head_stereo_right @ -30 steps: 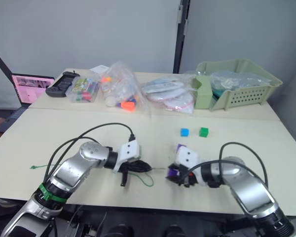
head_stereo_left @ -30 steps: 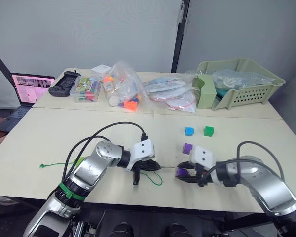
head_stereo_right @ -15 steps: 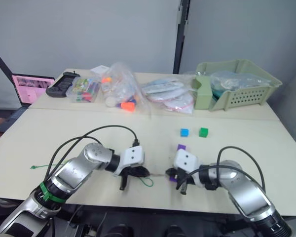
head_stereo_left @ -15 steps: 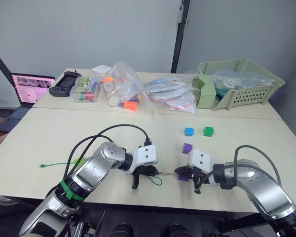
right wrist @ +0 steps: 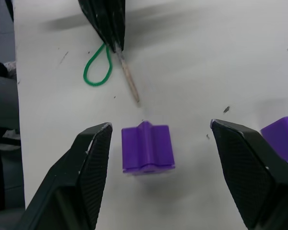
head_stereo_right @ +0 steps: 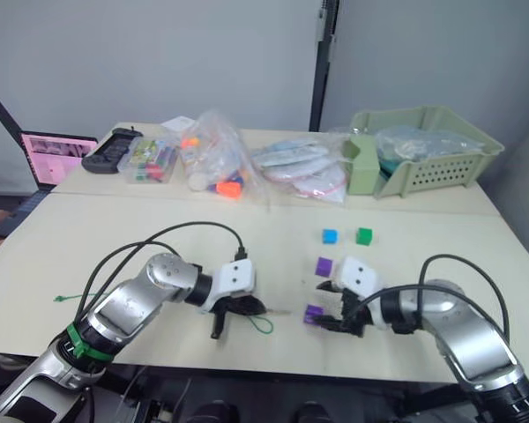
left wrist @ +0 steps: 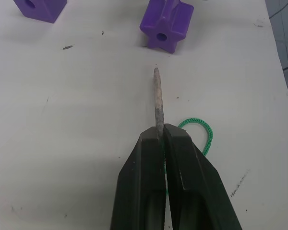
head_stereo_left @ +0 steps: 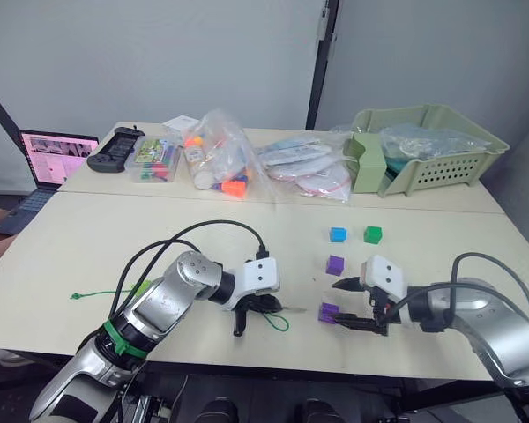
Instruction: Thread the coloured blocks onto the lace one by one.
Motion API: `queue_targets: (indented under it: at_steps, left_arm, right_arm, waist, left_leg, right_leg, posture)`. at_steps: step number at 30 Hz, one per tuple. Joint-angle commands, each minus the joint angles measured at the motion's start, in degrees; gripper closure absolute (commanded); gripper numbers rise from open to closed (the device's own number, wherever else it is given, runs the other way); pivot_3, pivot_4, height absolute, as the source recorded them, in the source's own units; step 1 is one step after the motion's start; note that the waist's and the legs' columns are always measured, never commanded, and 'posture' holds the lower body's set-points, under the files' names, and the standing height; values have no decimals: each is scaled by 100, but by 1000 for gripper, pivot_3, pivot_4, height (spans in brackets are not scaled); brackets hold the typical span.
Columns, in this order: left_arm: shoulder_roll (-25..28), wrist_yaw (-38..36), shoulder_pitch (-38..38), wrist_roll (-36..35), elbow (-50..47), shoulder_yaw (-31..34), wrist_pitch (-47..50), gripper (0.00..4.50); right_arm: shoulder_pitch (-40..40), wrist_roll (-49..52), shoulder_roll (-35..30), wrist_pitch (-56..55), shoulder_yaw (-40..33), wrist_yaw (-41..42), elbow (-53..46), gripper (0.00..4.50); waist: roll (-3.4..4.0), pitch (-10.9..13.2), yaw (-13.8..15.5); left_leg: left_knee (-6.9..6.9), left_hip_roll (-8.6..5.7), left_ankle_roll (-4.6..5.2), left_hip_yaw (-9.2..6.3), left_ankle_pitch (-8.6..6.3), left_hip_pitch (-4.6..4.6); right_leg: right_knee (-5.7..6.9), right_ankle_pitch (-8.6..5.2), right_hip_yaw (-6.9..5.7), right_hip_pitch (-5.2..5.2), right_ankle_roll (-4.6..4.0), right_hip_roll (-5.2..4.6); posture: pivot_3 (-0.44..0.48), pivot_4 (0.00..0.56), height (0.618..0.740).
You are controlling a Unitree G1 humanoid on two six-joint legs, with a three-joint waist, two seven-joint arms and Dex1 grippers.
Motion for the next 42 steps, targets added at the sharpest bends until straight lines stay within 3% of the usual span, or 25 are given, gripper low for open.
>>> queue_targets:
  at_steps: [1,10,16,17,42]
  left_arm:
    - [-48,32,-156,-27,-196,39,35,4500]
    - [-45,38,-244,-14,-233,-29,137,4500]
    - [-79,92,-283,35,-251,-140,241,4500]
    - [-91,106,-279,40,-255,-164,255,4500]
    - [-432,388,-468,269,15,-419,239,4500]
  right_arm:
    - [-64,-122,124,-315,199,15,130,1246]
    - [-168,-440,361,-937,434,92,902,1246]
    - [-149,-481,461,-1100,453,120,963,3042]
    - [-148,-476,477,-1108,457,118,959,3151]
    - [-42,-539,450,-1134,561,145,776,3151]
  waist:
    - [0,0,-1]
    - [0,0,1]
    - [0,0,-2]
    - [0,0,0]
    - [0,0,0]
  left_leg:
    - [0,1,0,0,0,0]
    - [0,-1,0,0,0,0]
    - [0,0,0,-1,0,0]
    - [0,0,0,-1,0,-1]
    - [0,-1,0,-2,0,0]
  right_leg:
    - [0,0,0,0,0,1]
    - [1,0,1,-1,0,1]
    - [2,0,1,-2,0,1]
    - [2,0,1,-2,0,1]
    - [2,0,1,-1,-1,1]
  posture:
    - [0,150,740]
    - [0,150,740]
    - [0,150,740]
    - [0,150,740]
    - [0,150,740]
